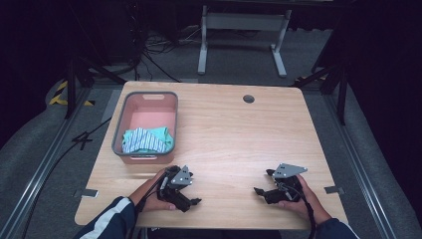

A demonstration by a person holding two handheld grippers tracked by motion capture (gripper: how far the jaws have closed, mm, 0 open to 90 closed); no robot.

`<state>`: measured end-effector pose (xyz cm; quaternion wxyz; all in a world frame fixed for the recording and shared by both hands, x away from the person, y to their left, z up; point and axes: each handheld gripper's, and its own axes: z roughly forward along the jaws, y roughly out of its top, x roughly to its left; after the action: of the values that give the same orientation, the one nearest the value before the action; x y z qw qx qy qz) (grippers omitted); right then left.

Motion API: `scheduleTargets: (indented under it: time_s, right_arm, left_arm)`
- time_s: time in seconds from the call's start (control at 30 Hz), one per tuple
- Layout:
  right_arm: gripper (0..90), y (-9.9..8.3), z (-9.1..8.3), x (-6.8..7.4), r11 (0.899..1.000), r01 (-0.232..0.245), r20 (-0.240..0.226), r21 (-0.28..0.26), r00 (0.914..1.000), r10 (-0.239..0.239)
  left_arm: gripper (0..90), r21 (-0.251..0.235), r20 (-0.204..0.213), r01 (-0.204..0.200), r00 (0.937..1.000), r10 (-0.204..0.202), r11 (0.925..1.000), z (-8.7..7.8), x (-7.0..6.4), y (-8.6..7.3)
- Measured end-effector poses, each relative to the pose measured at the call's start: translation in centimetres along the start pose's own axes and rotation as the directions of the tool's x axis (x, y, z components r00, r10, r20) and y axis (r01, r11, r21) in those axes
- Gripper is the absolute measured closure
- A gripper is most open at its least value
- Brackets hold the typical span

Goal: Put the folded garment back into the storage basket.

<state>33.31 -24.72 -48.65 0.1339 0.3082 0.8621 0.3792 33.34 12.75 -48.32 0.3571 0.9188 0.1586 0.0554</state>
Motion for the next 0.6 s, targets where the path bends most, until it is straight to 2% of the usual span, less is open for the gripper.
scheduleTargets:
  time_s: [0.6]
  right_arm:
    - [14.8,0.14,0.17,-0.13,1.0,-0.001,0.002,0.003,1.0,0.001]
  left_arm:
    - [7.3,0.006,0.002,-0.006,1.0,0.006,1.0,0.13,0.01,0.15]
